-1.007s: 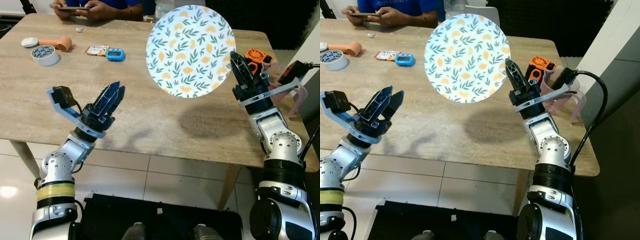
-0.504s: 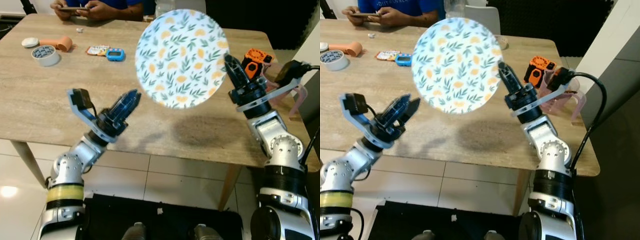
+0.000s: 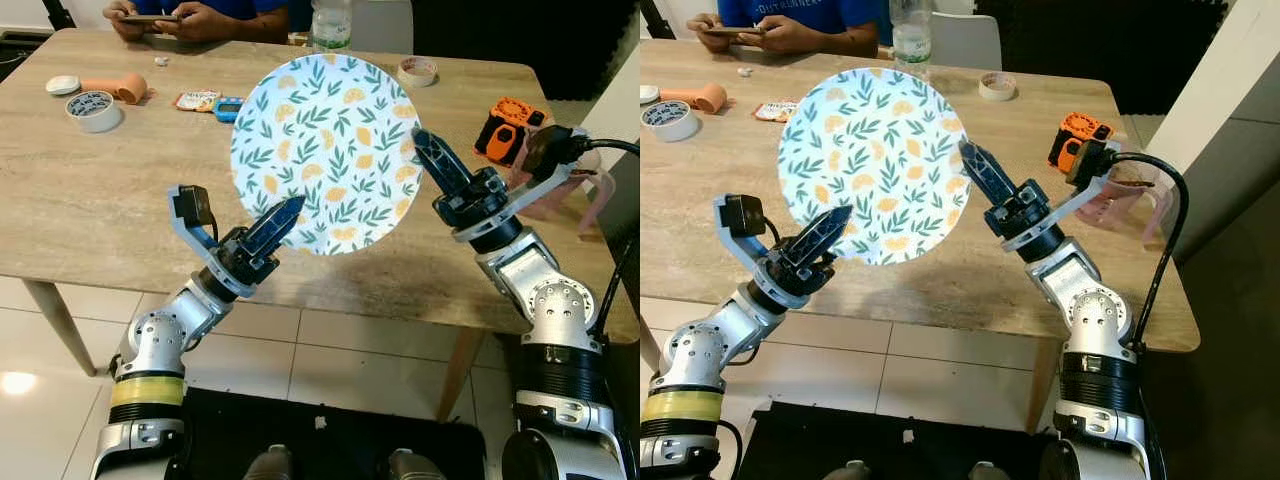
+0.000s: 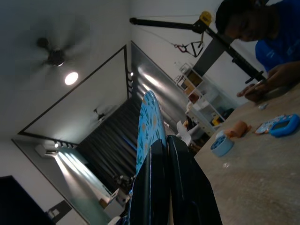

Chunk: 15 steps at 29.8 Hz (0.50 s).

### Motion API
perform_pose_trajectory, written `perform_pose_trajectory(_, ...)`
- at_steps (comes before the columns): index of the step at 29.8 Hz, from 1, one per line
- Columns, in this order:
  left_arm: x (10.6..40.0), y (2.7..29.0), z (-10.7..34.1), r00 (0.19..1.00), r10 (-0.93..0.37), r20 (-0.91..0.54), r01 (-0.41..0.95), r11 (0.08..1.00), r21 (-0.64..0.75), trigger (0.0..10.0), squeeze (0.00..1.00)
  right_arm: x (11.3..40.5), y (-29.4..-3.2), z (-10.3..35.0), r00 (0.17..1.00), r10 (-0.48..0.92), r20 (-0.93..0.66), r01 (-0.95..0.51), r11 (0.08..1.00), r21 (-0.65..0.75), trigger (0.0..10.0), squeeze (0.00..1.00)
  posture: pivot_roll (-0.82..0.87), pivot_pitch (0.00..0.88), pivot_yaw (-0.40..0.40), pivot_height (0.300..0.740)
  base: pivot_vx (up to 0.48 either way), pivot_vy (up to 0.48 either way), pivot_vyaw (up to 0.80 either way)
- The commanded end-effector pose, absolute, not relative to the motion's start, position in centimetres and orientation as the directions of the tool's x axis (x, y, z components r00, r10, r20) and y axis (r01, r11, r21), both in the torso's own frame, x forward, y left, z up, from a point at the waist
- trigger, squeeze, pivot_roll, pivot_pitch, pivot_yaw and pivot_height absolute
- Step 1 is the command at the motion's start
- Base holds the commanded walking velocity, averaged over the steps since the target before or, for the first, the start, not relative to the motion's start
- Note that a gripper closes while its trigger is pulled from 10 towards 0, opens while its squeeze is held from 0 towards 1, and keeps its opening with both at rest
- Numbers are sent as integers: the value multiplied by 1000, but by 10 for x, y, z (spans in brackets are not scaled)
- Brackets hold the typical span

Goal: Restocking fridge

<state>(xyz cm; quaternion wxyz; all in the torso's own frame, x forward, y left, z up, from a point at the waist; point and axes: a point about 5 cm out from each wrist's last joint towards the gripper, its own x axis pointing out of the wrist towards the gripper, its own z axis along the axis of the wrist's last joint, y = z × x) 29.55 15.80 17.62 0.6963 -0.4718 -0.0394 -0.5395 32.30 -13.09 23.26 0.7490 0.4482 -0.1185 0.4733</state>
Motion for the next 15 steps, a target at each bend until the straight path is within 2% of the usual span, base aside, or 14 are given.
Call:
perform_pose_trajectory(1,290,153,174,392,-723,569,792,-48,-608,0,0,319,-134,234,511,607,609,-828,155,539,0,0,-12,115,-13,740,0,0,0)
perform_pose_trajectory(15,288,155,173,398,-732,553,795,-26,-607,0,0,325,-142,234,569,566,597,-802,220,556,0,0,-12,114,-14,740,0,0,0)
